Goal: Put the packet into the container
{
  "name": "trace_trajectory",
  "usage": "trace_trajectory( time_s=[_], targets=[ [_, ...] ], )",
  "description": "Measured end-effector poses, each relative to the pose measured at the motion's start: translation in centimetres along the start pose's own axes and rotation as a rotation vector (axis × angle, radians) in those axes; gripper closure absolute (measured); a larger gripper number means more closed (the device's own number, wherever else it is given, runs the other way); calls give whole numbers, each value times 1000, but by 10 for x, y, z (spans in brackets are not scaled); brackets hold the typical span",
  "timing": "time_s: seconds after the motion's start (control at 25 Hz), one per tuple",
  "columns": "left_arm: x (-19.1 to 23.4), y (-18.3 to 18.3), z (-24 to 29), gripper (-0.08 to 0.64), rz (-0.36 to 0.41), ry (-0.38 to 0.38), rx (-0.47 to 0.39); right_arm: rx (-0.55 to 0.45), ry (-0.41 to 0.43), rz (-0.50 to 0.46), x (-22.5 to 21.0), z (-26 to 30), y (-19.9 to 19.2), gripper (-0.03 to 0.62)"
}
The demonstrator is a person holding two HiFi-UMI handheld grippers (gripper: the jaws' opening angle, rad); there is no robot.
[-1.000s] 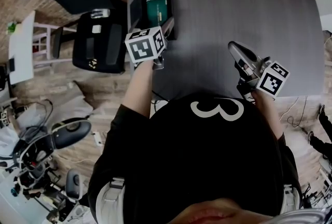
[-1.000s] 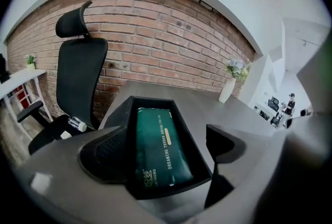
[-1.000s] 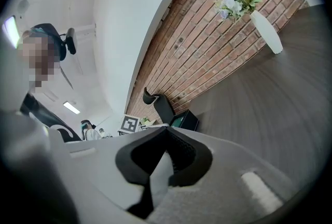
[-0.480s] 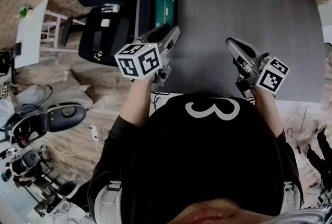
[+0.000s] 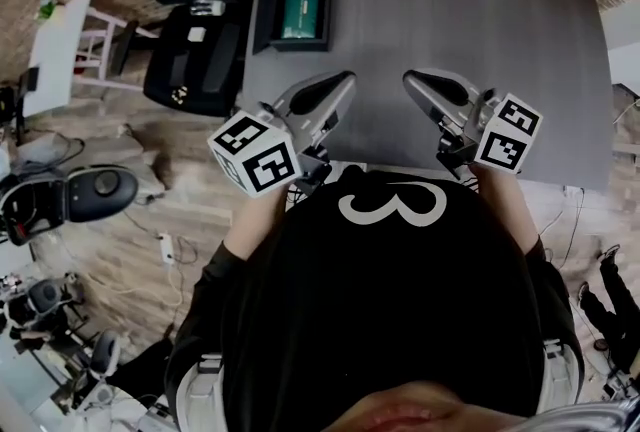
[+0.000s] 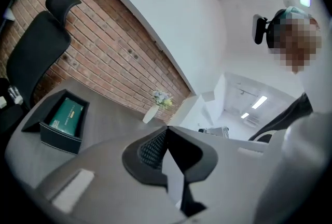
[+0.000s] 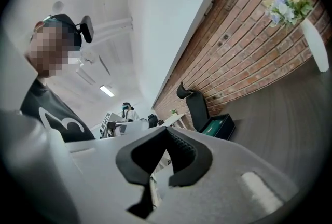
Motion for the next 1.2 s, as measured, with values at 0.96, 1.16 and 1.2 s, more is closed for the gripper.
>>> trace_trajectory(
  time_s=[0.96,1.16,1.2],
  targets=[
    [-34,-12,5,548,172,91,11,14,-1,-129,24,-22,16,594],
    [-37,-10,5,548,207,106,22,20,7,-127,26,-17,19,594],
    [-38,-10,6,548,214,108,24,20,9,-126,27,-17,20,594]
  ],
)
Point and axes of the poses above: the fingertips, and each gripper's own axes: z forward along the fingers, x to its left, y out of its top, the point moved 4 cm from there along -z, backward along the fingers, and after that the axes turned 11 degrees about -z, right-handed, at the moved point
